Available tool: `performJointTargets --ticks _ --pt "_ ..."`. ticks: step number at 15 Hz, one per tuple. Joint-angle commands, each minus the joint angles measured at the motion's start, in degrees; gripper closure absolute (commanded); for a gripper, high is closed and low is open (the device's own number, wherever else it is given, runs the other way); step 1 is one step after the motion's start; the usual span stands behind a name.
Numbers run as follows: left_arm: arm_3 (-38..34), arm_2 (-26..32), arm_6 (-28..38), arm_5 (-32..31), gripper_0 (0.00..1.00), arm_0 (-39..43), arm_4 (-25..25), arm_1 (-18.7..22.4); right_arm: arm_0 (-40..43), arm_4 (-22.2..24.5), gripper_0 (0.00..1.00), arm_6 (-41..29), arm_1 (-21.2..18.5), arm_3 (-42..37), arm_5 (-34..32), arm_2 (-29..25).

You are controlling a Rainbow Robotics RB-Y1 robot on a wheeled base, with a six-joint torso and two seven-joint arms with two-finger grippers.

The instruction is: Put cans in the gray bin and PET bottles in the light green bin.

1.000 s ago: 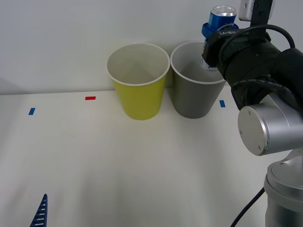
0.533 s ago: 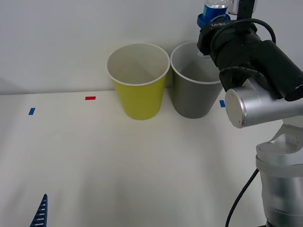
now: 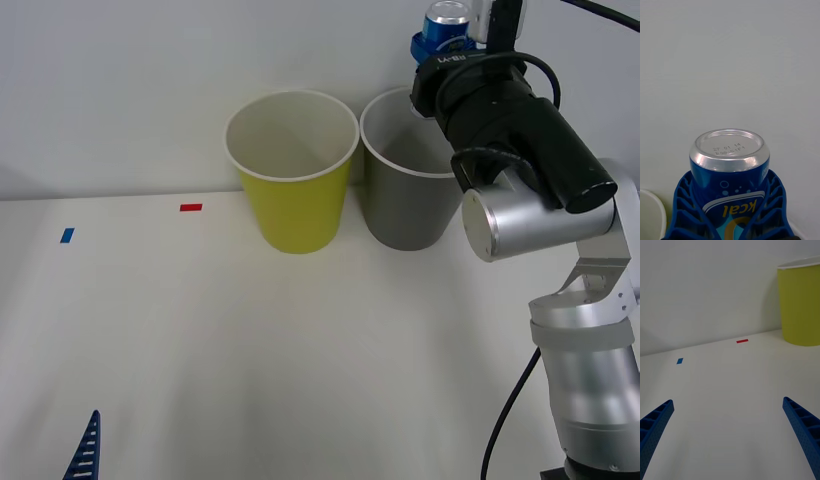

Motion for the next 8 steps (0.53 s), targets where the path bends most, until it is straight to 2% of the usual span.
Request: performJointTargets --ticks 1,4,5,6,7,8 --pt "0.00 0.00 0.00 0.00 0.00 0.00 0.01 0.00 -0.31 0.02 1.00 0.61 -0.43 1.91 -1.64 -0.59" --pt "0.00 0.00 0.00 0.00 0.00 0.00 0.01 0.00 -0.57 0.46 0.99 0.43 -0.52 2.70 -2.26 -0.77" --pt "0.00 0.00 0.00 0.00 0.00 0.00 0.01 0.00 -0.57 0.72 0.62 0.52 -0.61 2.70 -2.26 -0.77" --pt "0.00 0.00 0.00 0.00 0.00 0.00 0.01 0.00 -0.49 0.72 0.08 0.61 -0.61 2.70 -2.26 -0.77" --pt "0.00 0.00 0.00 0.00 0.00 0.00 0.01 0.00 -0.49 0.72 0.00 0.61 -0.61 2.70 -2.34 -0.77" --pt "0.00 0.00 0.00 0.00 0.00 0.00 0.01 0.00 -0.49 0.72 0.00 0.61 -0.61 2.61 -2.34 -0.77"
